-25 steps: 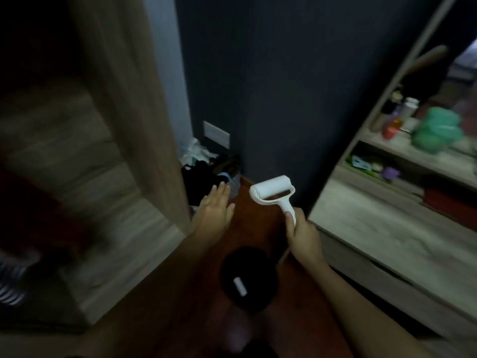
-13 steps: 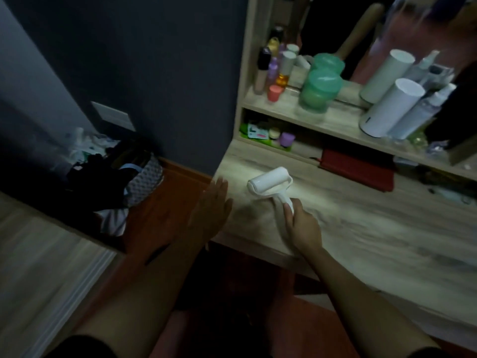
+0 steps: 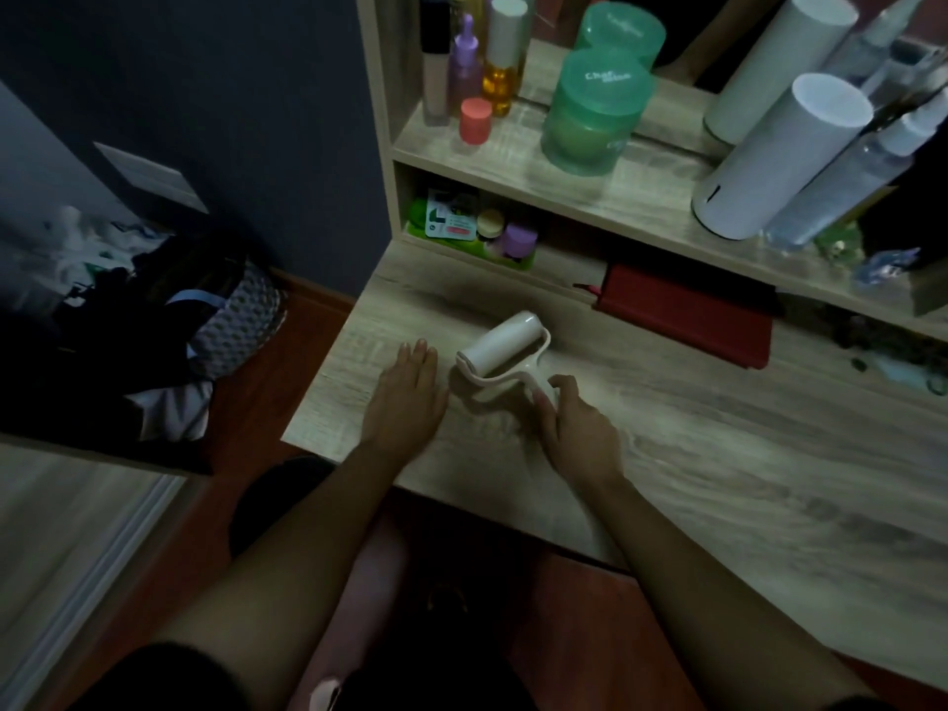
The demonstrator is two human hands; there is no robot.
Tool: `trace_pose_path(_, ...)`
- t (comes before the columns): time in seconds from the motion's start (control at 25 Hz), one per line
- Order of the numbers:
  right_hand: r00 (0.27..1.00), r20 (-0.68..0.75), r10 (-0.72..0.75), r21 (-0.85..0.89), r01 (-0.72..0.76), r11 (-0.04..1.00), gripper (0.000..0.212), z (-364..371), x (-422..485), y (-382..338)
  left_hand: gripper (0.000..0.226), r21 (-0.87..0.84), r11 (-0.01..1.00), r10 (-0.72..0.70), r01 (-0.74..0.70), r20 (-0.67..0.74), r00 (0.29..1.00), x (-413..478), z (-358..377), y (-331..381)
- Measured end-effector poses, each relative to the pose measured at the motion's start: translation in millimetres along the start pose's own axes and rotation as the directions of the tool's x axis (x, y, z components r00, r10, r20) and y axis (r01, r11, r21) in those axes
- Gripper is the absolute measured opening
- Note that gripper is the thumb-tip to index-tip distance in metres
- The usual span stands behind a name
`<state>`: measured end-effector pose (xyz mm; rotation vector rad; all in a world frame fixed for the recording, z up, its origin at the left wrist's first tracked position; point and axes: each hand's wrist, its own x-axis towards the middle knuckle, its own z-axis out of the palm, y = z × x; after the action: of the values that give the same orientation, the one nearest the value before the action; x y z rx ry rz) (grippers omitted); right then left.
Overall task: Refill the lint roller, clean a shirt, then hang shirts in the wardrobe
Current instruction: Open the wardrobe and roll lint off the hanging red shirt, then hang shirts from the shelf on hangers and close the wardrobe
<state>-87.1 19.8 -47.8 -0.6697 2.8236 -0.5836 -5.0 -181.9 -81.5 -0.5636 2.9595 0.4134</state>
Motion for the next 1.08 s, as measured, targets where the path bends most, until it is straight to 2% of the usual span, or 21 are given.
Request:
trace_pose_path(0.08, 0.996, -0.081, -0.033, -0.028, 0.031, 0.999, 0.049, 4, 0, 3, 0.058, 0.005, 1.0, 0.001, -0.001, 0.001, 1.0, 0, -1, 2)
trace_pose_path(0.16, 0.989, -0.132, -0.071, -0.141, 0.052, 0.989, 0.052, 6, 1, 4, 0.059, -0.031, 0.999, -0.004, 0.005, 0.017, 1.0, -1, -4, 2)
trace_pose_path(0.28, 0.995, -0.101, -0.025, -0.256, -0.001, 0.967, 0.049, 0, 2, 4, 0.062, -0.086, 0.996, -0.01, 0.01, 0.006, 1.0, -8, -22, 1)
trace_pose_path(0.36, 0.992, -0.123, 0.006, -0.221, -0.033, 0.975, 0.052, -10, 1, -4, 0.062, -0.092, 0.996, -0.009, 0.005, -0.047, 0.999, -15, -47, -6)
trace_pose_path(0.4, 0.985, -0.167, -0.037, -0.165, 0.01, 0.986, 0.055, -17, 3, -16, 0.062, -0.073, 0.997, -0.009, 0.003, -0.085, 0.996, -18, -66, -12)
trace_pose_path(0.52, 0.917, -0.297, -0.266, -0.007, 0.277, 0.961, 0.053, -53, 20, -93, 0.06, 0.008, 1.0, -0.02, 0.023, -0.236, 0.972, -28, -145, -37)
trace_pose_path(0.64, 0.792, -0.372, -0.483, 0.061, 0.54, 0.839, 0.049, -100, 46, -212, 0.058, 0.062, 0.998, -0.002, 0.033, -0.439, 0.898, -52, -246, -73)
trace_pose_path(0.76, 0.591, -0.448, -0.671, 0.033, 0.761, 0.648, 0.052, -148, 44, -357, 0.058, 0.132, 0.981, -0.021, 0.139, -0.646, 0.763, -110, -364, -126)
trace_pose_path(0.84, 0.478, -0.485, -0.732, -0.005, 0.836, 0.549, 0.053, -171, 30, -438, 0.058, 0.184, 0.958, -0.017, 0.22, -0.729, 0.684, -151, -428, -160)
trace_pose_path(0.92, 0.333, -0.54, -0.773, -0.057, 0.902, 0.429, 0.055, -193, 0, -527, 0.06, 0.238, 0.913, -0.009, 0.331, -0.8, 0.6, -205, -487, -201)
trace_pose_path(1.08, 0.109, -0.638, -0.762, -0.17, 0.946, 0.277, 0.054, -221, -62, -663, 0.062, 0.377, 0.797, 0.106, 0.472, -0.857, 0.505, -308, -579, -270)
